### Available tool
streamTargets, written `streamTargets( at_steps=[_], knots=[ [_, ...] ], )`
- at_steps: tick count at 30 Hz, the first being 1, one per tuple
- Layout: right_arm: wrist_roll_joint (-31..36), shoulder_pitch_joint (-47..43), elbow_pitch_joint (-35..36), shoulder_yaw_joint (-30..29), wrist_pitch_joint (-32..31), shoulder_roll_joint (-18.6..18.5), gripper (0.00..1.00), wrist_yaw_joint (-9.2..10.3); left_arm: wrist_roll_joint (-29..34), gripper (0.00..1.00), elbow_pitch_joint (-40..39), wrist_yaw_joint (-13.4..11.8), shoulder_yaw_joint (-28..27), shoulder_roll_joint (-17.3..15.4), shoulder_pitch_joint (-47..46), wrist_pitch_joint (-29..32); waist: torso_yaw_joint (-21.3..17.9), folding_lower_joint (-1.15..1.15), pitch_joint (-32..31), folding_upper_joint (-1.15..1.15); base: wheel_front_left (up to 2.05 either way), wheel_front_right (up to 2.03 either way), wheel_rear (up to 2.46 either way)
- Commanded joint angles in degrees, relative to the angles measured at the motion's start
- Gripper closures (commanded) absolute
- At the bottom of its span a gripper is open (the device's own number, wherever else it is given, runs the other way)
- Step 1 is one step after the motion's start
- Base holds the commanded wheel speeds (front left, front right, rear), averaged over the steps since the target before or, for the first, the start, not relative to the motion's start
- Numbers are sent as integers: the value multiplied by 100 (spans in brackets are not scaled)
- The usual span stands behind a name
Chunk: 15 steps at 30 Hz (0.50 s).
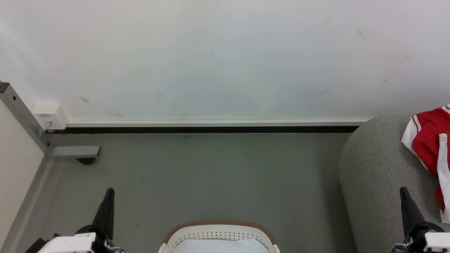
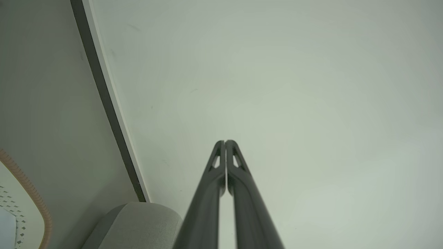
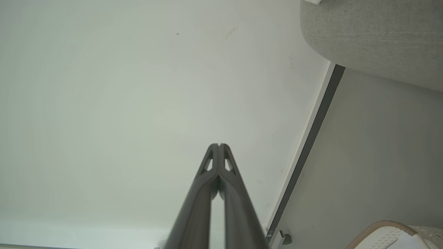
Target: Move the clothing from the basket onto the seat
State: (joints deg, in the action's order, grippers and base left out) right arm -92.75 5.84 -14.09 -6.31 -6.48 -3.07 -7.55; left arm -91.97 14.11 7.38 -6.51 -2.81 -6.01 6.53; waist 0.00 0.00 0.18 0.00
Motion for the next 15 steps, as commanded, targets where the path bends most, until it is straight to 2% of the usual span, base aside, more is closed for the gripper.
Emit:
streamTargets(
  at_steps=[1,15],
  knots=[
    [38,68,16,-26,-3,8,100,12,-81,100,-1,25,-11,-10,-53,22,0,0,0,0,0,0,0],
    [44,68,15,-31,-8,10,100,12,-81,100,-1,25,-11,-10,-53,22,0,0,0,0,0,0,0]
  ],
)
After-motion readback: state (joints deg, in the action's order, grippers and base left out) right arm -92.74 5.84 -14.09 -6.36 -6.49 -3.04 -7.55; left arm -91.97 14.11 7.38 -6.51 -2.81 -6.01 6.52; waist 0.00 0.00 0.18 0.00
